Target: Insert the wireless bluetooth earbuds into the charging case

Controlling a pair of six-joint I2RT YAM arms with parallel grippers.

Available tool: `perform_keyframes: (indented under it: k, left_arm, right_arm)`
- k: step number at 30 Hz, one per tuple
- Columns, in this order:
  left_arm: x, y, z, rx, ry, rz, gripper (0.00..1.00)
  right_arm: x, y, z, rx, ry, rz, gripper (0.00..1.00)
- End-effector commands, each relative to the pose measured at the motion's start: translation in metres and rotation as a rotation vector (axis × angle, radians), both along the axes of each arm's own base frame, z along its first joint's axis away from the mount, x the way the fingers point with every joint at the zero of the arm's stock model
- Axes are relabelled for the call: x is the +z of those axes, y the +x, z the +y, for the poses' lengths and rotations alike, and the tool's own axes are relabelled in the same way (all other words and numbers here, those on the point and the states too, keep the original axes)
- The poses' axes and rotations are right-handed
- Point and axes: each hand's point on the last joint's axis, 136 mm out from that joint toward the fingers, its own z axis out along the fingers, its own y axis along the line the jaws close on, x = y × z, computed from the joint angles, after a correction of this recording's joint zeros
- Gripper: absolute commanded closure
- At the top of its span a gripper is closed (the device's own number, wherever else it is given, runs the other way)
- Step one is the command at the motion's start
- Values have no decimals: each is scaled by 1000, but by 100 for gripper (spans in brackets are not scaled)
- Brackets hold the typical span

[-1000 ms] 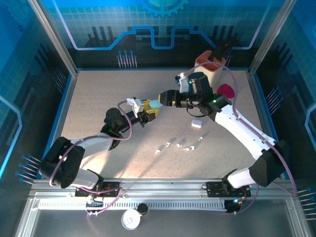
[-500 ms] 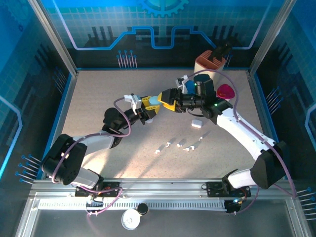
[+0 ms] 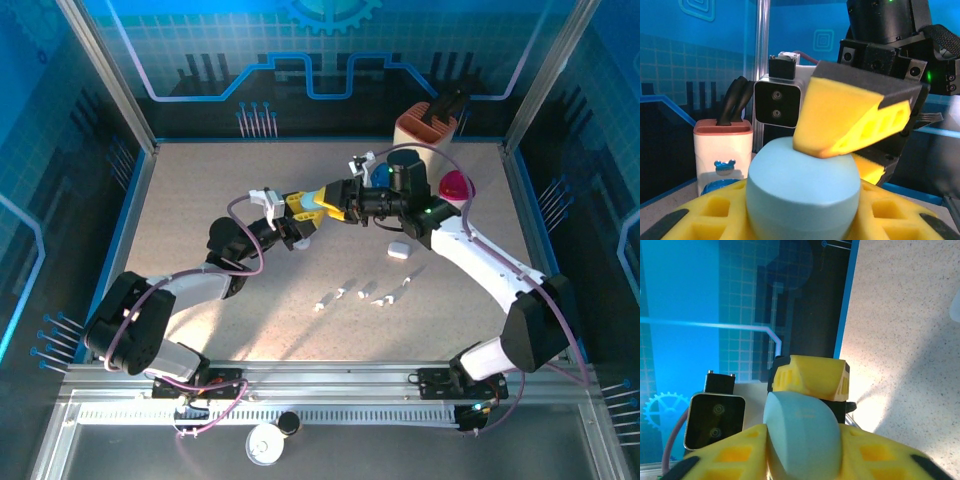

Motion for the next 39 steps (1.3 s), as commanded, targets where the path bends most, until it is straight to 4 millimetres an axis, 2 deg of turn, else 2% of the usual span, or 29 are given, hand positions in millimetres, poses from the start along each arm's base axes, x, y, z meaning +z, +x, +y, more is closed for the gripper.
perform_keyframes:
  k: [1, 3, 5, 8, 10, 14, 19, 23, 27, 31, 35, 37, 39]
  left_arm:
    - [10, -7, -5, -39, 1, -40, 60]
    - [6, -7, -5, -44, 14, -25, 51]
    - [2, -8, -6, -45, 35, -9, 44]
    - [-8, -6, -3, -24, 73, 24, 25]
    - [-14, -3, 4, 12, 92, 57, 15]
    - [-28, 0, 20, 91, 140, 109, 1]
    - [-47, 2, 42, 200, 236, 204, 1]
    - [-61, 5, 60, 291, 297, 278, 1]
    - [-84, 16, 81, 389, 360, 455, 1]
    - [-108, 27, 100, 480, 401, 600, 1]
    - [-123, 37, 118, 576, 419, 717, 1]
    - [-133, 41, 129, 633, 435, 801, 1]
    - [-143, 44, 139, 677, 463, 884, 1]
  right_arm:
    - [4, -2, 1, 9, 27, -26, 80]
    - [1, 3, -6, -25, 24, -31, 88]
    - [-4, 8, -13, -64, 29, -28, 90]
    - [-16, 16, -26, -111, 6, -28, 91]
    - [-30, 22, -36, -148, -24, -20, 92]
    - [-79, 35, -61, -237, -148, 4, 91]
    - [-138, 49, -84, -314, -317, 10, 91]
    - [-176, 59, -88, -324, -408, 13, 91]
    - [-213, 64, -92, -330, -503, 34, 91]
    - [-240, 68, -95, -352, -573, 37, 92]
    - [-259, 68, -96, -358, -594, 71, 87]
    - [-264, 68, -96, -357, -597, 87, 83]
    - [-264, 68, -97, -365, -600, 93, 72]
